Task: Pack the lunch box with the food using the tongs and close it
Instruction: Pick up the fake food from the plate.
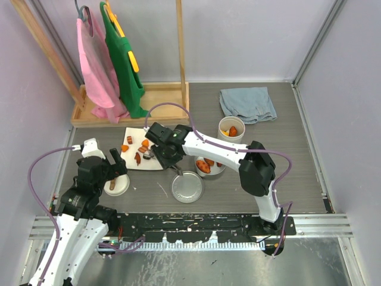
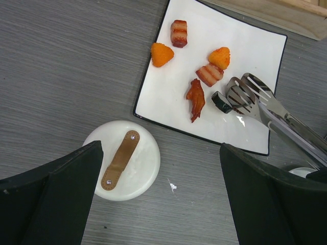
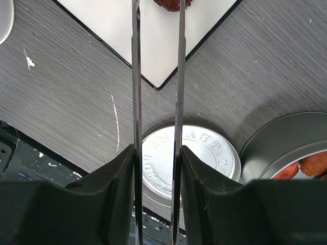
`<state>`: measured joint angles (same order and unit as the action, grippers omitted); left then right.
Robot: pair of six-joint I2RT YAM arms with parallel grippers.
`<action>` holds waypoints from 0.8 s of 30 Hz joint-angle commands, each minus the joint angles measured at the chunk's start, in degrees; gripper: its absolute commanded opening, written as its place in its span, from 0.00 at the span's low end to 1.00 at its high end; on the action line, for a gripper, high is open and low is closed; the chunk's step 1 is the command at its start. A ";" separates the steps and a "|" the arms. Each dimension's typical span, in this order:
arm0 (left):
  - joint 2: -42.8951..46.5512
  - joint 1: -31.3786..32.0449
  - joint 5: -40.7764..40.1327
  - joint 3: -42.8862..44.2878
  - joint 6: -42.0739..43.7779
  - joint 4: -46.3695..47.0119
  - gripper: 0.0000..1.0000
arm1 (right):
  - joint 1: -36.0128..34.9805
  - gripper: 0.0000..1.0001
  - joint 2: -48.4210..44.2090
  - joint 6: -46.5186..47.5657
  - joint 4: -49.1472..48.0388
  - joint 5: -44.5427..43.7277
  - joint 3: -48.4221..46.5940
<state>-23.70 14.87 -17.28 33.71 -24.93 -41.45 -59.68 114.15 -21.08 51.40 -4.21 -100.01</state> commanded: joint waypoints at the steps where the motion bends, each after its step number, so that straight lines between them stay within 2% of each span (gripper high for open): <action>1: 0.17 -0.23 -0.56 0.84 -0.34 1.46 0.98 | -0.20 0.42 -1.61 0.79 1.16 -2.73 -3.36; 9: 0.09 -0.30 -0.65 0.91 -0.31 1.46 0.98 | -0.63 0.42 -1.36 1.81 3.10 -4.59 -4.93; 24: -0.10 -0.26 -0.61 0.87 -0.38 1.46 0.98 | -1.14 0.45 0.57 3.91 3.29 -2.36 -5.63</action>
<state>-23.73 14.87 -17.28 33.71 -24.93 -41.45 -60.36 114.45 -18.59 55.35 -6.83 -102.74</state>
